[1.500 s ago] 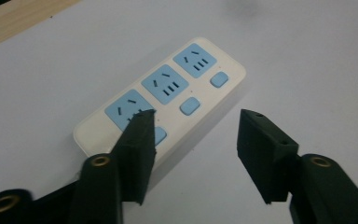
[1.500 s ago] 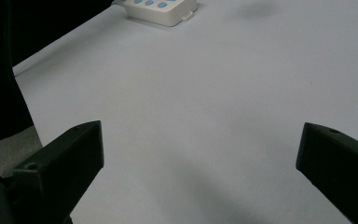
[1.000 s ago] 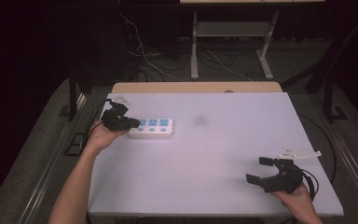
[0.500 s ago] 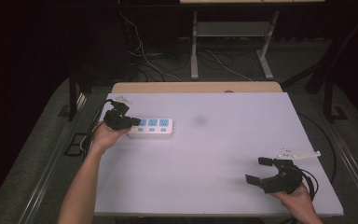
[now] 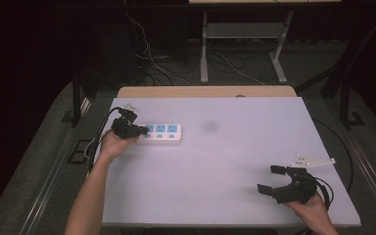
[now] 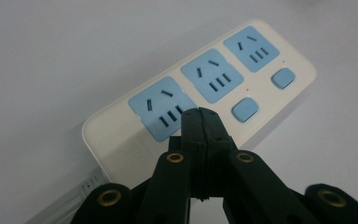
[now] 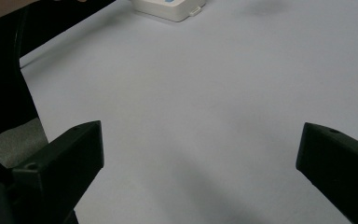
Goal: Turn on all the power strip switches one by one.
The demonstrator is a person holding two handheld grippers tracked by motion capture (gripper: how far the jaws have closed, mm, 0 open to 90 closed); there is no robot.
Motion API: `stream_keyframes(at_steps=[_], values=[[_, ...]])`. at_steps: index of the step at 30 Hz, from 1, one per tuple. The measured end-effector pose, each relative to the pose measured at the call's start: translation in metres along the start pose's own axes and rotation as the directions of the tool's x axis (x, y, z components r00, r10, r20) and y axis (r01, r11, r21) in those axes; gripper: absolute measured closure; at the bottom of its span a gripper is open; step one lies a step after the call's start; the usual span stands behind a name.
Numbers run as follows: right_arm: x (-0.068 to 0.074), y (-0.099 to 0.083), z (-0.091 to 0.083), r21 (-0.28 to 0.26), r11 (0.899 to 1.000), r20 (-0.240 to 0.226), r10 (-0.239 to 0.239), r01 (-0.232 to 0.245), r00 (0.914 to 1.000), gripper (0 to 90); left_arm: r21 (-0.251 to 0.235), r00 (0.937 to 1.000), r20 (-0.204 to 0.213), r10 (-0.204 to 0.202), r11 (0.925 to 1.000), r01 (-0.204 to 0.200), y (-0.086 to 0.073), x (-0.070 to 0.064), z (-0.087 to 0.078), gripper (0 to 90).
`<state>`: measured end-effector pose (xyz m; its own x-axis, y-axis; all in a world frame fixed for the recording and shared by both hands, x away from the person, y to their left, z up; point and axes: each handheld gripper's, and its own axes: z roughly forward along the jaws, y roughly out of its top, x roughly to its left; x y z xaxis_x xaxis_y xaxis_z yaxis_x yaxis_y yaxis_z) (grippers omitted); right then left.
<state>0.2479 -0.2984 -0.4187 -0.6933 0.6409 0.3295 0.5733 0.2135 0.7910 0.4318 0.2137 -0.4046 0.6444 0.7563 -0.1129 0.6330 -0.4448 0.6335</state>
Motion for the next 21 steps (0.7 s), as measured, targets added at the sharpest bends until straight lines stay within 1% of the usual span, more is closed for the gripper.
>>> stream_keyframes(at_steps=[1,5,9,11,12,14,16,18,21], values=[[0.0,0.0,0.0003,0.002,1.0,0.001,0.001,-0.001,1.0,0.5,0.002,1.0,0.002,0.002,1.0,-0.002,-0.0012,0.0009,0.0009,88.9],[-0.0002,-0.0001,0.0005,0.003,1.0,0.001,0.002,-0.002,1.0,0.5,-0.014,0.9997,0.016,-0.019,0.9997,0.019,-0.0046,0.0021,0.0022,88.9],[-0.0007,-0.0001,0.001,0.006,1.0,0.002,0.0,0.0,1.0,0.5,-0.011,0.9998,0.016,-0.012,0.9999,0.012,-0.0047,0.0018,0.002,88.8],[-0.0007,0.0,0.001,0.006,1.0,0.002,0.002,-0.002,1.0,0.5,-0.021,0.9999,0.012,-0.012,0.9997,0.012,-0.0053,0.0008,0.0027,88.7],[-0.001,0.0001,0.001,0.006,1.0,0.003,0.002,-0.002,1.0,0.5,-0.029,0.9998,0.018,-0.008,0.9995,0.008,-0.0061,0.0006,0.0032,88.5],[-0.0012,0.0,0.001,0.006,1.0,0.004,0.001,-0.001,1.0,0.5,-0.046,0.9998,0.016,-0.014,0.9988,0.015,-0.0084,0.0,0.0036,88.7],[-0.0012,-0.0001,0.001,0.006,1.0,0.004,0.0,0.0,1.0,0.5,-0.048,0.9997,0.017,-0.016,0.9987,0.017,-0.0089,0.0003,0.0035,88.8],[-0.0012,-0.0002,0.001,0.006,1.0,0.004,0.0,0.0,1.0,0.5,-0.047,0.9999,0.012,-0.008,0.9988,0.008,-0.009,-0.0007,0.0037,88.9],[-0.0012,-0.0002,0.0008,0.005,1.0,0.005,0.0,0.0,1.0,0.5,-0.037,0.9997,-0.008,0.025,0.999,-0.025,-0.0079,-0.0035,0.0039,88.9]])
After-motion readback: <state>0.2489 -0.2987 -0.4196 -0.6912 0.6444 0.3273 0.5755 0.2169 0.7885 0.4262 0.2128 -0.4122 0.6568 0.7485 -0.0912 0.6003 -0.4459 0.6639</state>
